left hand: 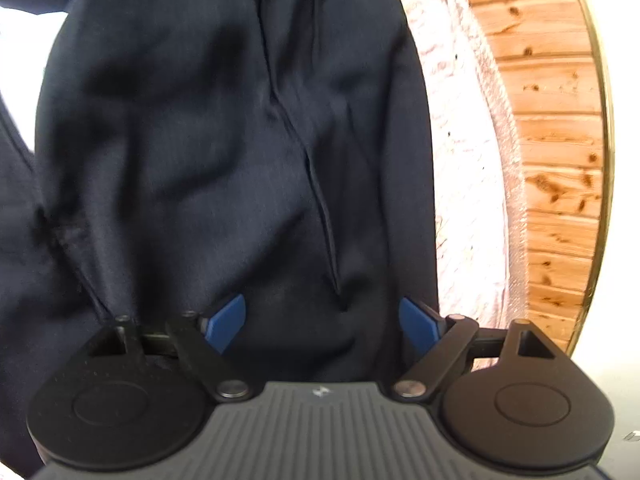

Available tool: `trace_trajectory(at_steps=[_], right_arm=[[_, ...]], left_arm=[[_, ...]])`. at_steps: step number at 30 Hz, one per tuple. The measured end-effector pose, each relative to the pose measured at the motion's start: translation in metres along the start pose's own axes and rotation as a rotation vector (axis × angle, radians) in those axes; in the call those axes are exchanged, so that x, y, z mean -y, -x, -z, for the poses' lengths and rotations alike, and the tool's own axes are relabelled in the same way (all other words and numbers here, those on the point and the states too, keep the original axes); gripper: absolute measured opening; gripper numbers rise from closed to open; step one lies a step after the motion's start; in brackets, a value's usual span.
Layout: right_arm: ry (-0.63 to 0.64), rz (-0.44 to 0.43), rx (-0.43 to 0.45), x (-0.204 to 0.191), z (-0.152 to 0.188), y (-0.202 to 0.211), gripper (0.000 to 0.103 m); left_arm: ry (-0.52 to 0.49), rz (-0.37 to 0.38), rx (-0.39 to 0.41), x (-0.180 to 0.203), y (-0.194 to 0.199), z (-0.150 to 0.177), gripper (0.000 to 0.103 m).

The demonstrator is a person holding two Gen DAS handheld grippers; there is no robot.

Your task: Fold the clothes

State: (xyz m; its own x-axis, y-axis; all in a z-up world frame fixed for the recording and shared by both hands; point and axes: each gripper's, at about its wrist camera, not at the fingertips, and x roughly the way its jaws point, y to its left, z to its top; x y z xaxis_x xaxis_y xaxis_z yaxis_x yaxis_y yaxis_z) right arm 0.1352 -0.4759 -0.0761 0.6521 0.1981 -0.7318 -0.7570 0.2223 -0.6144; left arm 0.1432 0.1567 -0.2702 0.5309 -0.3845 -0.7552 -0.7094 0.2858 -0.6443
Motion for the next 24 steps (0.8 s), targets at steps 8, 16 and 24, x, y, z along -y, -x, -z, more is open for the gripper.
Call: trace_trajectory(at_steps=[8, 16, 24], right_arm=[[-1.356, -0.429, 0.000, 0.063, 0.025, -0.081, 0.094], [-0.418, -0.376, 0.144, 0.038, -0.045, -0.128, 0.068], [0.040, -0.647, 0.035, 0.022, -0.041, -0.204, 0.041]], left_arm=[[-0.070, 0.002, -0.040, 0.027, -0.001, 0.018, 0.086], [0.012, -0.022, 0.024, -0.002, 0.032, 0.029, 0.087], [0.043, -0.015, 0.079, -0.010, 0.047, 0.054, 0.088]])
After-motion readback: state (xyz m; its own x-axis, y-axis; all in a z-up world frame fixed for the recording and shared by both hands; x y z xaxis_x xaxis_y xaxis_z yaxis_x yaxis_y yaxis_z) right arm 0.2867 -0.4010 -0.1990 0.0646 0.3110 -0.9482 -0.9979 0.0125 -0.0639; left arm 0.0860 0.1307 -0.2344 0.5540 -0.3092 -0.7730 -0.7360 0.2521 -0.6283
